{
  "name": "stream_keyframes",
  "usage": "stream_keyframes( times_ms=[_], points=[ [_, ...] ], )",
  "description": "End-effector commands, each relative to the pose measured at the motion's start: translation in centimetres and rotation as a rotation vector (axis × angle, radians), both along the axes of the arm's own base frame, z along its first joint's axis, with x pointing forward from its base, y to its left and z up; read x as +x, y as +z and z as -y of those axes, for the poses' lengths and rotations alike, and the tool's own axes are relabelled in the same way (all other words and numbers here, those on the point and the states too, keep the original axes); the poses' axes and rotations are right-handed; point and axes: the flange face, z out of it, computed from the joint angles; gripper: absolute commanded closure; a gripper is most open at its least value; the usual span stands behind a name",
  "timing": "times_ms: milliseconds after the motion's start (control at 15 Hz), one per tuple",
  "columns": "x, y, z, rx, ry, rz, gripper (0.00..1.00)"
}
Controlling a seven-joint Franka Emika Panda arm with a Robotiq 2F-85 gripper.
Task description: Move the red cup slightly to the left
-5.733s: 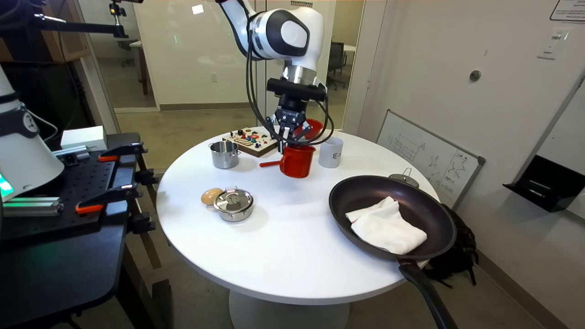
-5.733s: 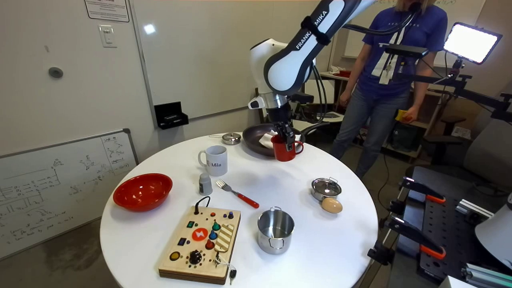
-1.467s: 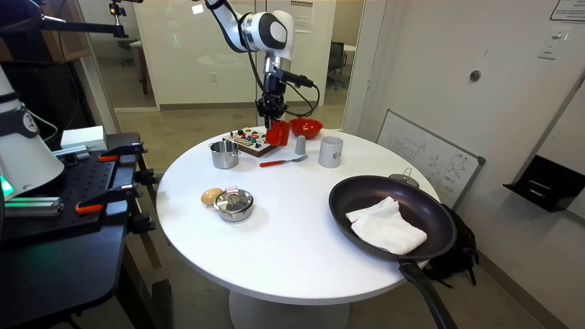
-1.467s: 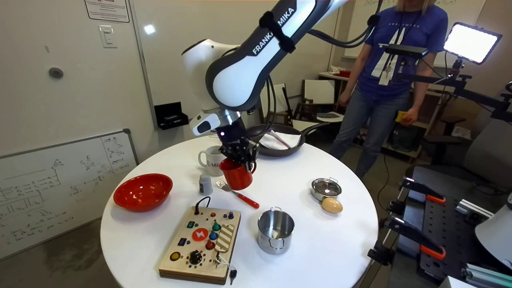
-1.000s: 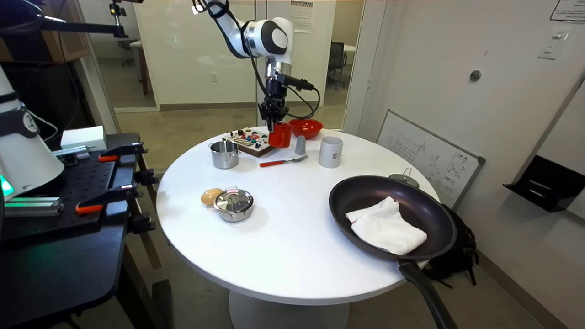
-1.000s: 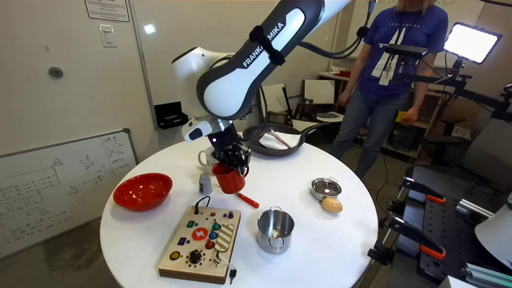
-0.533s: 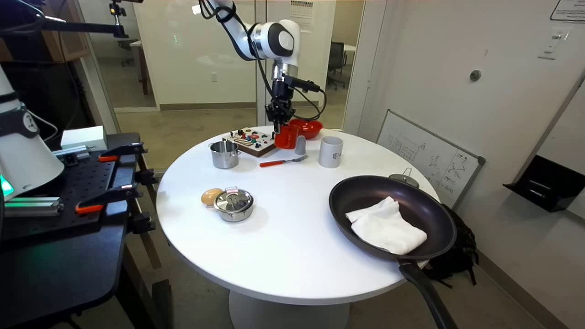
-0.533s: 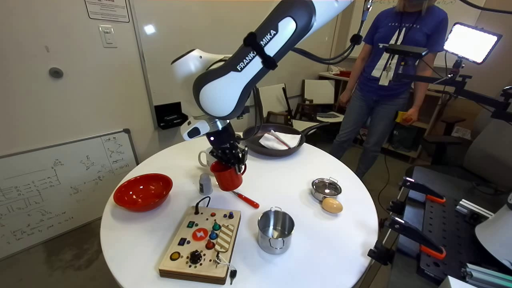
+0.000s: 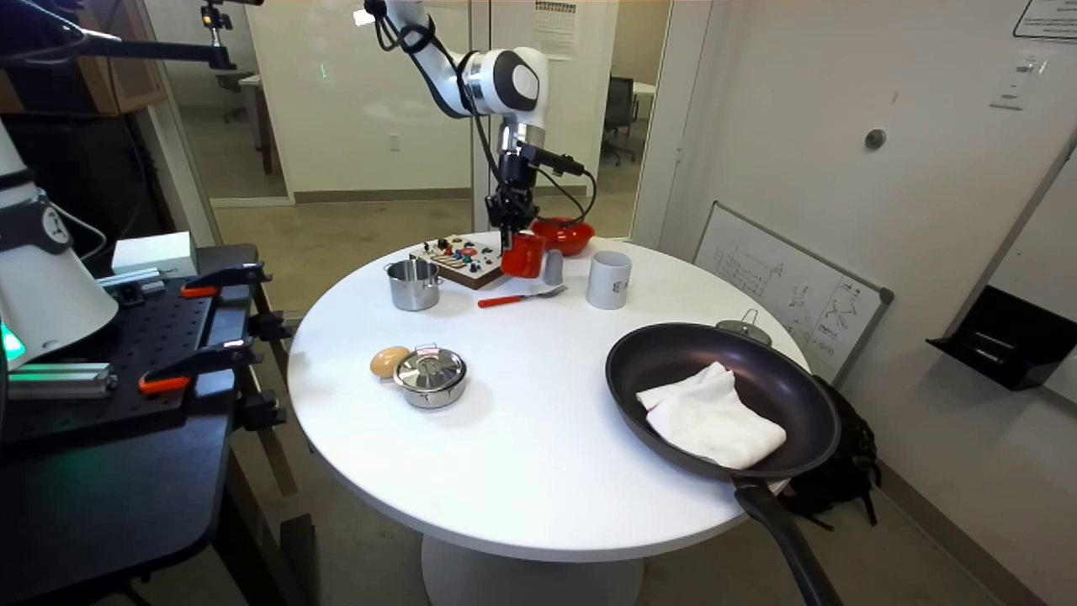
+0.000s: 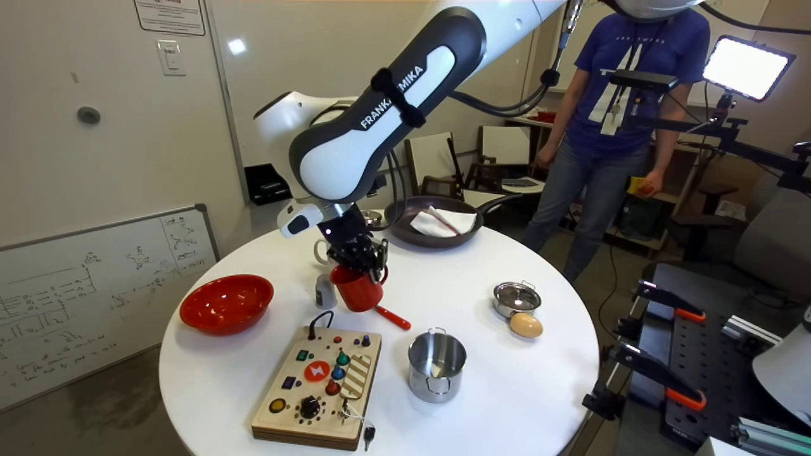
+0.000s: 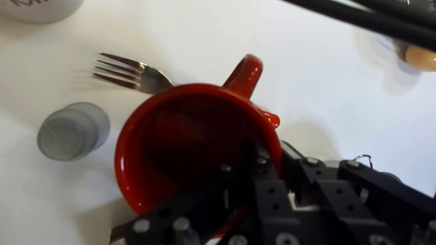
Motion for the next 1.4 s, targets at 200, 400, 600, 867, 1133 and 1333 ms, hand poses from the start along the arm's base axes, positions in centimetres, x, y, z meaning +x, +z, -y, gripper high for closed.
stream_keyframes(
  times_ms=[200, 400, 600, 867, 1133, 1333],
  points=[
    [1.3, -0.8, -1.1, -0.031, 0.063, 0.008, 0.98],
    [1.6, -0.8, -0.7, -0.018, 0.071, 0.003, 0.98],
    [1.8, -0.6, -0.4, -0.009, 0.107, -0.003, 0.98],
    [1.7, -0.8, -0.6, -0.018, 0.160, -0.021, 0.98],
    [1.5, -1.5, -1.1, -0.034, 0.193, -0.038, 0.98],
    [1.3, -1.9, -1.6, -0.045, 0.216, -0.041, 0.98]
  ],
)
